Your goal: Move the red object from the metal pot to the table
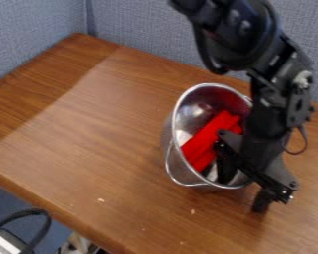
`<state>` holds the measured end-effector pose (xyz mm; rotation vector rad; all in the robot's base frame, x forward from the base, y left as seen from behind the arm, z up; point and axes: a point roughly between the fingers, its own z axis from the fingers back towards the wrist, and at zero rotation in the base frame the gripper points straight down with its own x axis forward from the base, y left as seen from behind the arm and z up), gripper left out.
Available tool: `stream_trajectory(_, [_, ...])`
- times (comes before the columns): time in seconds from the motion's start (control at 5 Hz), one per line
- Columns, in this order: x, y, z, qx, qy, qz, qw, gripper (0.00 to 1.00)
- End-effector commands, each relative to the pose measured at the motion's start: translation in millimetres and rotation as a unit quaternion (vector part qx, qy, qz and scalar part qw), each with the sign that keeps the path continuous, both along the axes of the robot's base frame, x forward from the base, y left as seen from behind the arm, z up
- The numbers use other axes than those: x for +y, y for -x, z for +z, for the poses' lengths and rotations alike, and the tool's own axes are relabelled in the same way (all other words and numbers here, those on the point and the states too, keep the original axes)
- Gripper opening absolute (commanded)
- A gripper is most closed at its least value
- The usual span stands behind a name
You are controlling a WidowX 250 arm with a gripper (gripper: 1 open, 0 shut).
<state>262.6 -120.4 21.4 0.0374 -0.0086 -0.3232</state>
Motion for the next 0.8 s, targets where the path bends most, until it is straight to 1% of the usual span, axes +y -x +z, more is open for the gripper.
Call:
stream_trajectory(0.0, [17, 3.9, 8.7, -0.012, 0.003, 0.019, 0.9997, 1.00])
stream_trajectory(0.2, [37, 7.7, 10.9, -0.019, 0.000, 0.040, 0.9990, 1.00])
stream_trajectory(0.4, [40, 0.1, 11.0, -0.026, 0.001, 0.048, 0.9985, 1.00])
stream_trajectory(0.6, [39, -4.7, 12.6, -0.031, 0.003, 0.059, 0.9978, 1.00])
